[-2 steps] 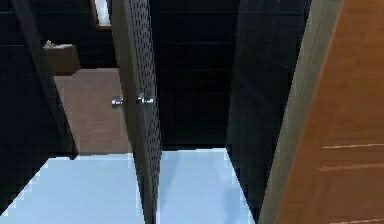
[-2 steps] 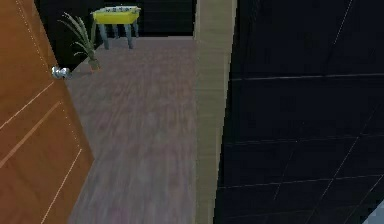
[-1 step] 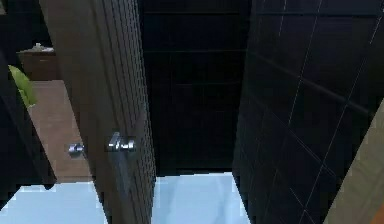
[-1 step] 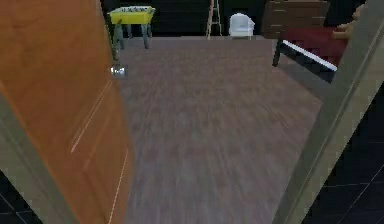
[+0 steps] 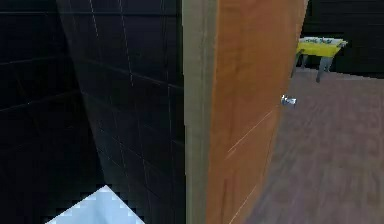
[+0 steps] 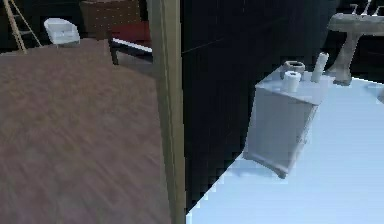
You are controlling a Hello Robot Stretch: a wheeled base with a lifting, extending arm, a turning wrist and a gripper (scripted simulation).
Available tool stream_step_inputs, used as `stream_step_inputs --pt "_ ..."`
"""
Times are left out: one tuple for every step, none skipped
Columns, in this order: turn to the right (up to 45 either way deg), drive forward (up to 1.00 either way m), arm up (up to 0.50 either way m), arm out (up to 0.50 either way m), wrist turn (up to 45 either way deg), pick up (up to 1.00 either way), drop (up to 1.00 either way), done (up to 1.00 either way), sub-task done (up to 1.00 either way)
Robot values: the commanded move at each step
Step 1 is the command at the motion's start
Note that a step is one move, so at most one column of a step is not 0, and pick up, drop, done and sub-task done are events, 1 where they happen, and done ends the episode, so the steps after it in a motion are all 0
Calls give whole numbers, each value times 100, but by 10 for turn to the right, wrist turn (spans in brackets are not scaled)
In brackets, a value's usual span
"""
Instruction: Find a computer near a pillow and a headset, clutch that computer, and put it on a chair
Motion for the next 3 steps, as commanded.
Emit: stream_step_inputs --pt "390 0 0 0 0 0 0 0 0" --pt "0 75 0 0 0 0 0 0 0" --pt "450 0 0 0 0 0 0 0 0"
